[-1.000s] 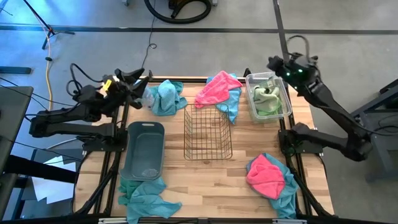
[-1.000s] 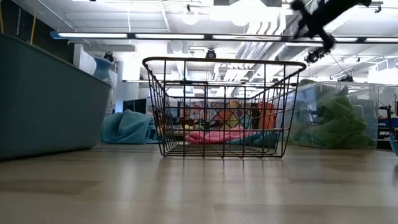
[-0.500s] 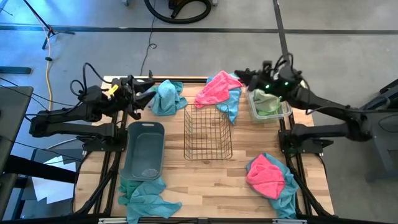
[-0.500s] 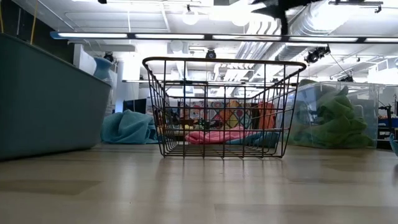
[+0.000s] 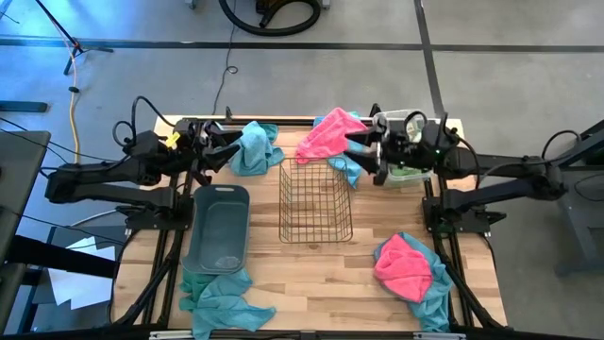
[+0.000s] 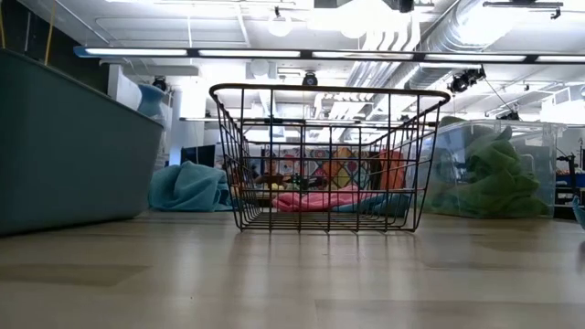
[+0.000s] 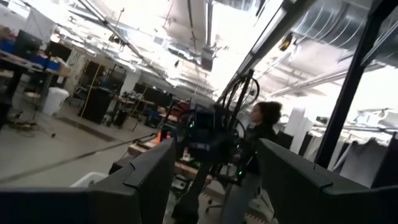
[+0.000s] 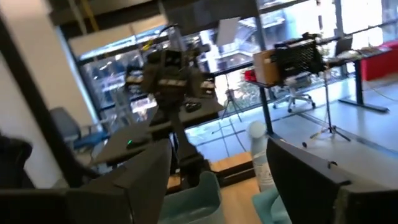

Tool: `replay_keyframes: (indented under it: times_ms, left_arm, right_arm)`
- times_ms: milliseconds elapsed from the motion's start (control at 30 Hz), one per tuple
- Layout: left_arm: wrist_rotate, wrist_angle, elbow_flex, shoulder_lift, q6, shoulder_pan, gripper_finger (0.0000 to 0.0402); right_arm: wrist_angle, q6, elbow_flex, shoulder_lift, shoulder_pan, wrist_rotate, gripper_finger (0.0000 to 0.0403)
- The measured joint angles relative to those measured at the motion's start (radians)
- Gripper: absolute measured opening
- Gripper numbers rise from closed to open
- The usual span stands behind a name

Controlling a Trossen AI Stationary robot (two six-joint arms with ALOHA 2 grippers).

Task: Sort microfiber towel by color & place in baskets
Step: Put the blue towel into the wire basket

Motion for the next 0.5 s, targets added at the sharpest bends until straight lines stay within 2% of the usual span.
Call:
replay_keyframes:
  times_ms: [267,500]
  left_arm:
    - [-0.048,0.017,0.000,0.048,0.000,-0.031,0.0213]
    - [-0.057,0.007,0.001,0.061,0.021,-0.031,0.0213]
  right_arm:
    - [-0.026,-0.056,0.000,0.003,0.062,0.000,0.0276]
    - [-0.002,-0.012,0.000,0.001,0.065,0.002,0.0277]
